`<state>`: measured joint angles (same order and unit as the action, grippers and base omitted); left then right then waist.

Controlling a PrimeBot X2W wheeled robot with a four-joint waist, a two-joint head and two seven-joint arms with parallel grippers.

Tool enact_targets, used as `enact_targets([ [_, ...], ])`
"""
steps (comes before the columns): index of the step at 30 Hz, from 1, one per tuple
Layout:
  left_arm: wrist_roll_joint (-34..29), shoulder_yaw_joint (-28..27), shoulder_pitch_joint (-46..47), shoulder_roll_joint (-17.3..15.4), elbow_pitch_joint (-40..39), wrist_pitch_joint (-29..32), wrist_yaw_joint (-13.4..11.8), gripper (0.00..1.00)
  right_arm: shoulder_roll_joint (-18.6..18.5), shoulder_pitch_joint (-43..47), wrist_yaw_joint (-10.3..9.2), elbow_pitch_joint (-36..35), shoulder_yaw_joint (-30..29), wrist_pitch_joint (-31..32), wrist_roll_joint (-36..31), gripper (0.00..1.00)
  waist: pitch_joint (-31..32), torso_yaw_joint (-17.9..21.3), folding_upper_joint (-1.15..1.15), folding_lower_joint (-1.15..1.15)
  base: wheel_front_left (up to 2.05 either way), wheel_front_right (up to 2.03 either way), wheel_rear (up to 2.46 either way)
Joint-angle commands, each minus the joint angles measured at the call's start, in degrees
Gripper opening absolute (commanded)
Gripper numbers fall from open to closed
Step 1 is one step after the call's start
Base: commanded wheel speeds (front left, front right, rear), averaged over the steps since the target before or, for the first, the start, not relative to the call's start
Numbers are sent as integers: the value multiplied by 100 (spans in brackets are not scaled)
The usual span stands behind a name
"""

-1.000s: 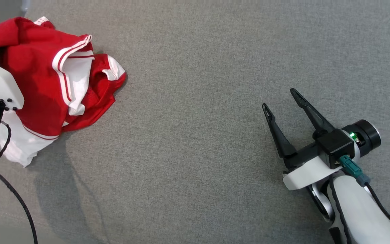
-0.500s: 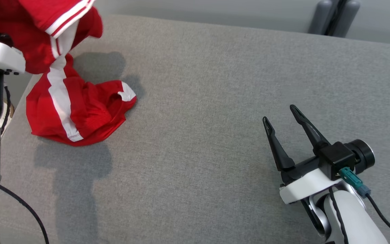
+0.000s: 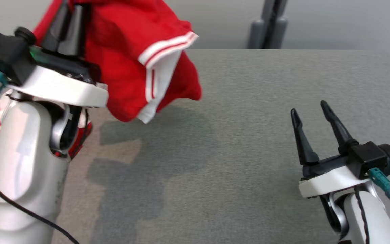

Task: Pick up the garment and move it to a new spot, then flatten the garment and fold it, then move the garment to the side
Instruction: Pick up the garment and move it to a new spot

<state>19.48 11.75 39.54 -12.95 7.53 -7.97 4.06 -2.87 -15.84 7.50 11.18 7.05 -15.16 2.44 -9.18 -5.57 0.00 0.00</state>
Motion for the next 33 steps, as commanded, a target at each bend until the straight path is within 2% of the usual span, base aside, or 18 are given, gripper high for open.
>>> enact_targets([
  [1,16,47,-62,27,-113,35,23,0,-22,43,-2,-64,-81,-11,-34,100,36,321,0,0,0,0,0],
  [7,-36,488,-341,290,-510,262,-10,0,-16,1,-2,-219,-513,-11,-66,100,-136,940,0,0,0,0,0],
  [13,-103,831,-394,597,-233,183,-116,0,-14,-68,-2,-332,-691,-11,12,100,-418,1584,0,0,0,0,0],
  [15,55,839,-402,735,18,118,-174,0,-13,-71,-2,-361,-738,-11,68,100,-500,1765,0,0,0,0,0],
  [22,-519,1267,-223,760,1435,-225,-352,0,-11,-96,-2,-370,-678,-11,228,100,-753,2279,0,0,0,0,0],
  [25,-506,1472,-229,818,2107,-263,-204,0,-12,-74,-1,-364,-690,-11,248,100,-796,2343,0,0,0,0,0],
  [26,-442,1503,-237,846,2290,-275,-149,40,-11,-70,-2,-362,-693,-11,252,100,-804,2349,0,0,0,0,0],
  [28,-403,1597,-197,889,2589,-351,-80,100,-12,-63,-2,-369,-715,-11,241,100,-814,2336,0,0,0,0,0],
  [33,-202,1605,-96,948,2898,-596,-105,100,-12,-70,-2,-364,-773,-11,135,100,-716,2082,0,0,0,0,0],
])
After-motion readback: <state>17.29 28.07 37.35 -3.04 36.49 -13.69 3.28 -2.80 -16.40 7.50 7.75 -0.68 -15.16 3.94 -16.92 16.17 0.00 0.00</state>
